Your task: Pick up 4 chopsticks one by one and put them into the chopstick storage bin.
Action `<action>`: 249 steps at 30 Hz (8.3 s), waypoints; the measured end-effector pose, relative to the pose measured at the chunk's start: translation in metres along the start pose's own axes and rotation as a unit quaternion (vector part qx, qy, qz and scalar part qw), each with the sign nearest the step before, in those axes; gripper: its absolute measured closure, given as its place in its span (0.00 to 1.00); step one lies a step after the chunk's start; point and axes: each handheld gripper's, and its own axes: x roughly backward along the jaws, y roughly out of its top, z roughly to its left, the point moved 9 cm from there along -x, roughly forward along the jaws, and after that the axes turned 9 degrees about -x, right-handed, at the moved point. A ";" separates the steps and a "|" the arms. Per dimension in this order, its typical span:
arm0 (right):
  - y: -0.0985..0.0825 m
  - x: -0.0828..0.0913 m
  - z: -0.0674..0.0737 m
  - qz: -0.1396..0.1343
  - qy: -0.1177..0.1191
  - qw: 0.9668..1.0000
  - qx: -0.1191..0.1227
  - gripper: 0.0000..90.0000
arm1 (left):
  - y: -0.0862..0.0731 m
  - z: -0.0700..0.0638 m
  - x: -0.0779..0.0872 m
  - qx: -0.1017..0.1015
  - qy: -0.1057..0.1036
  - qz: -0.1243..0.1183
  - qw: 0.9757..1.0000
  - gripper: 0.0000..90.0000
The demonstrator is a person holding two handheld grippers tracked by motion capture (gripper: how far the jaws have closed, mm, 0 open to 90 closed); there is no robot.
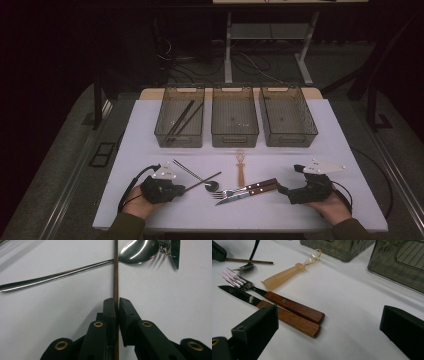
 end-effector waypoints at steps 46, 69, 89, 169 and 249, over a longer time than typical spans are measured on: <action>-0.001 -0.001 0.001 0.005 0.000 1.000 0.002 0.02 | 0.026 0.020 0.026 0.070 0.034 -0.072 0.994 0.95; -0.001 -0.001 0.001 0.004 0.000 1.000 0.001 0.02 | 0.050 0.058 0.039 0.101 0.066 -0.138 0.983 0.95; -0.001 -0.001 0.000 0.005 0.000 1.000 -0.001 0.02 | 0.085 0.110 0.052 0.122 0.109 -0.195 0.967 0.95; 0.000 0.001 0.001 -0.003 0.008 1.000 -0.009 0.02 | 0.106 0.227 0.019 0.179 0.190 -0.127 0.957 0.44; 0.004 0.001 0.004 -0.005 0.011 1.000 -0.001 0.02 | 0.035 0.007 0.006 0.055 0.034 -0.156 0.986 0.15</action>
